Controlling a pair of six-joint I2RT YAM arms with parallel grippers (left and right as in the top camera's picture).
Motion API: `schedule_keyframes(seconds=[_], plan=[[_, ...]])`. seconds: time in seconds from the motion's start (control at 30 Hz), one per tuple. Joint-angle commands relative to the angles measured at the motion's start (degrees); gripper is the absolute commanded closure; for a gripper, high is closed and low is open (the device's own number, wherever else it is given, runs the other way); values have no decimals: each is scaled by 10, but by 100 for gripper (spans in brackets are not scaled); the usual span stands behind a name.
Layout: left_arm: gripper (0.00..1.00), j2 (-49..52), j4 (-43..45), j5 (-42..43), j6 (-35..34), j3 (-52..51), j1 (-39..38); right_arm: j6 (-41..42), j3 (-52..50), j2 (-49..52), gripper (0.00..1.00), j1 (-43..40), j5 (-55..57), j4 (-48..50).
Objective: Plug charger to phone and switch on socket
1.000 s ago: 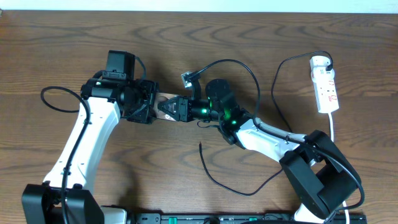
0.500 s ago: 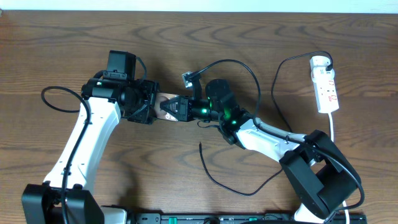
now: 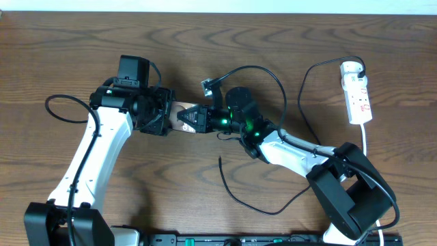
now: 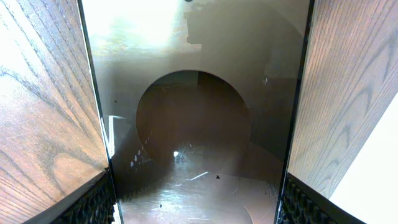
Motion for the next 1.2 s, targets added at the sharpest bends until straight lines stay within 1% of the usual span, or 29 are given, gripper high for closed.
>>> schedule_keyframes(seconds=[0.0,0.03,0.07,0.1,0.13,0.2,0.3,0.37,0.43,0.47,0.57,0.63,0.73,0.8,0.87,1.0,1.03,1.07,1.1,1.17], plan=[[31,-3,-1,-1,-3,3,-4,-14,9,-1,99,-1,-14,12],[23,-4,-1,-1,-2,3,-4,-14,9,-1,99,-5,-14,12],[16,-4,2,-1,5,3,-2,-14,9,-1,99,-9,-14,12],[11,-4,5,-1,16,3,1,-14,9,-1,99,-14,-14,12],[9,-4,9,-1,28,3,4,-16,9,-1,99,-19,-15,12],[8,-5,10,10,38,3,16,-20,9,-1,99,-36,-15,12],[7,-9,23,37,79,3,35,-22,9,-1,99,-62,-17,12],[7,-11,39,54,116,3,52,-22,9,-1,99,-83,-17,16],[7,-14,61,80,176,3,69,-8,9,-1,99,-106,-16,24],[7,-15,82,107,226,3,83,16,9,-1,99,-127,-12,34],[7,-16,147,178,322,3,106,87,9,-1,99,-165,-3,62],[7,-16,188,201,344,3,115,148,9,-1,99,-185,9,81],[7,-16,258,211,347,1,120,265,9,-1,99,-209,31,114],[7,-16,327,227,342,-9,120,346,9,-1,99,-217,44,145],[7,-16,427,256,310,-34,120,420,9,-1,99,-219,61,183],[7,-16,622,271,236,-101,120,492,9,-1,99,-214,71,240],[7,-15,679,270,211,-124,120,508,9,-1,99,-211,71,252],[7,-15,762,269,178,-157,120,520,9,-1,99,-207,71,267],[7,-15,819,265,151,-181,120,521,9,-1,99,-203,71,278],[7,-15,900,251,111,-219,120,524,9,-1,99,-194,69,298]])
